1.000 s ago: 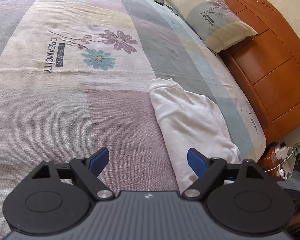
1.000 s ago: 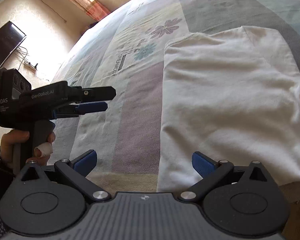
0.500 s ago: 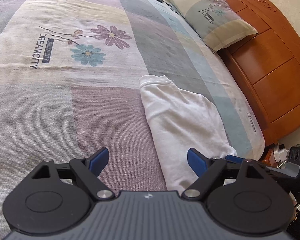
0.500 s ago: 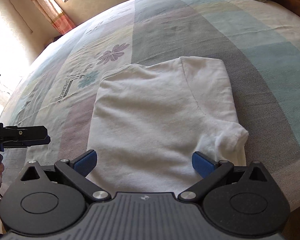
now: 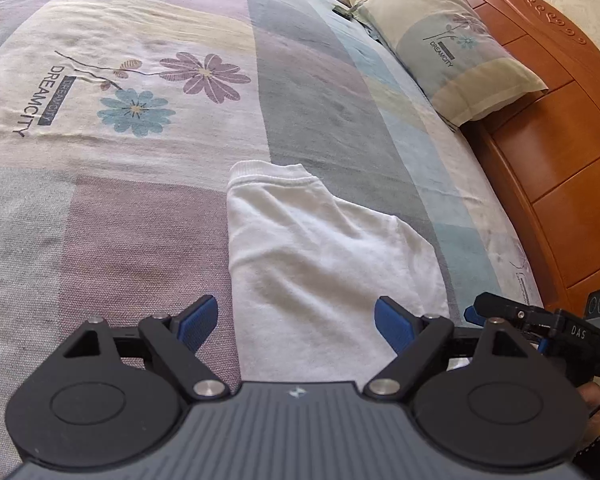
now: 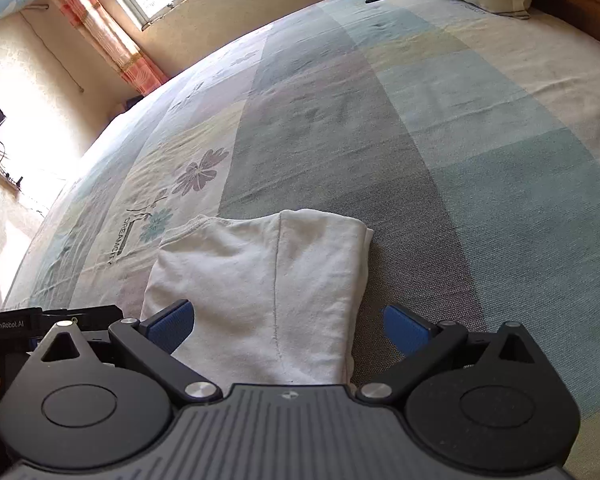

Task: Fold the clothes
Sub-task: 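Lower both open grippers onto the ribbed hem end of the folded sweatshirt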

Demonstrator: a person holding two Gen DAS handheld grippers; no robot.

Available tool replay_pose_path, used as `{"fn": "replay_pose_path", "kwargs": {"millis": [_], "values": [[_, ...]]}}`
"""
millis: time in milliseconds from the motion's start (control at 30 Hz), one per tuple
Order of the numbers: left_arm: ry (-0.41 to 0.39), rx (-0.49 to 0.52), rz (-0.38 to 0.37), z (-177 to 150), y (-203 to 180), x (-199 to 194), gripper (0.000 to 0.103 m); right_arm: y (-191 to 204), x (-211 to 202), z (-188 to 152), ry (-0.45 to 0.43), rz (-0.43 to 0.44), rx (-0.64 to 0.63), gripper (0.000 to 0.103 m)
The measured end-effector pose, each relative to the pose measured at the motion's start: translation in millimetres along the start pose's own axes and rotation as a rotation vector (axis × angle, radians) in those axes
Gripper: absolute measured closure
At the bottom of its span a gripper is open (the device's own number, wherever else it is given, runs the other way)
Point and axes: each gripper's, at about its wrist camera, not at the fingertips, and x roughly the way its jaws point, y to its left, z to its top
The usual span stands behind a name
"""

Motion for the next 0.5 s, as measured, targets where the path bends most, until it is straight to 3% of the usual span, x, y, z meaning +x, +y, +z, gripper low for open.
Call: {"fn": "replay_pose_path", "kwargs": {"millis": [167, 400, 500], "values": [[0.025, -0.113, -0.010, -3, 19, 10, 0.018, -38, 14, 5, 0.069, 0.093, 0.121, 0.000], [0.070, -0.275, -0.176, -2, 42, 19, 0.017, -59, 25, -5, 0.096, 0.197, 0.234, 0.000], [0.089, -0.278, -0.215, 6, 40, 28, 0.017, -58, 33, -3, 0.109, 0.242, 0.261, 0.000]]}}
